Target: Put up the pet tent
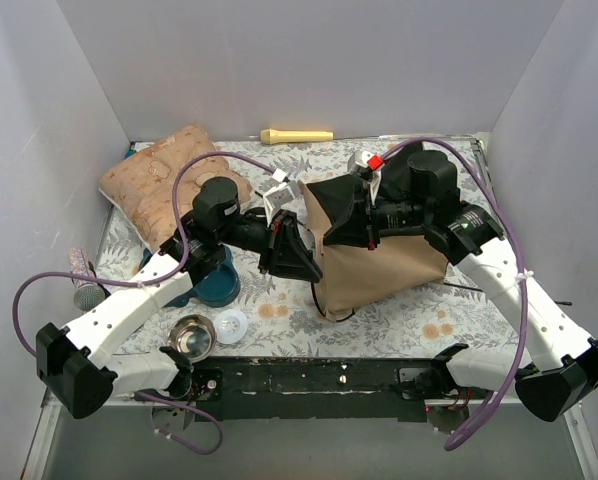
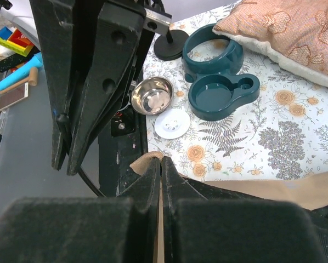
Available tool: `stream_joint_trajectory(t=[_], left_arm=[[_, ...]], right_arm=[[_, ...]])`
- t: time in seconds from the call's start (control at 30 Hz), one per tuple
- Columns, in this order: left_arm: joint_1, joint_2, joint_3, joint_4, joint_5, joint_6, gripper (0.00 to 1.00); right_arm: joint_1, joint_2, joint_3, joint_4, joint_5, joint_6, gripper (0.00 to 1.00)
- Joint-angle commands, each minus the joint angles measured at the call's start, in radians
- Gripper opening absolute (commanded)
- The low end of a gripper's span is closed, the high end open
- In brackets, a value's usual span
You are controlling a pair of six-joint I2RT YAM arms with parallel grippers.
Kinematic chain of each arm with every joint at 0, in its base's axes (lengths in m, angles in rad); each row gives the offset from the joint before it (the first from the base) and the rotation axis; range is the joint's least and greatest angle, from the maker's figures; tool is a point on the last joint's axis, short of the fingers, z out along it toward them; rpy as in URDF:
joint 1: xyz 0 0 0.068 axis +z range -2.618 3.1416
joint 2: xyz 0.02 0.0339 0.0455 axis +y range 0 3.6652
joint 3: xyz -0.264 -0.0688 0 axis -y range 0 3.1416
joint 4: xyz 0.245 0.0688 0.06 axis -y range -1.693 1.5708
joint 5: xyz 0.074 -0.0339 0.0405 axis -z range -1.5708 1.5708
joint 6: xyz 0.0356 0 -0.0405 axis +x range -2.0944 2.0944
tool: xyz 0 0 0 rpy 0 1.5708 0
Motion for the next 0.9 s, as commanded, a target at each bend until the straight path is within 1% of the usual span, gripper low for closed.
stream_joint_trajectory(t=[0.0, 0.1, 0.27, 0.43, 0.63, 0.87], left_arm=[[-0.046, 0.049, -0.036, -0.217, 0.056, -0.024, 0.0], [-0.052, 0.049, -0.062, -0.214, 0.053, -0.056, 0.0], [-0.05, 0.041, -0.129, -0.15, 0.063, -0.124, 0.0], [-0.05, 0.07, -0.169, -0.117, 0.088, -0.171, 0.0], [-0.05, 0.104, -0.189, -0.1, 0.083, -0.193, 0.0], [-0.052, 0.102, -0.234, -0.068, 0.086, -0.239, 0.0]], right_arm=[[-0.011, -0.023, 0.048, 0.251, 0.052, 0.029, 0.01], [-0.017, -0.006, 0.068, 0.271, 0.046, 0.053, 0.01], [-0.021, 0.012, 0.1, 0.281, 0.023, 0.072, 0.01], [-0.021, 0.023, 0.123, 0.295, 0.032, 0.086, 0.01], [-0.021, 0.029, 0.137, 0.312, 0.029, 0.109, 0.01], [-0.021, 0.023, 0.155, 0.312, 0.04, 0.112, 0.01]])
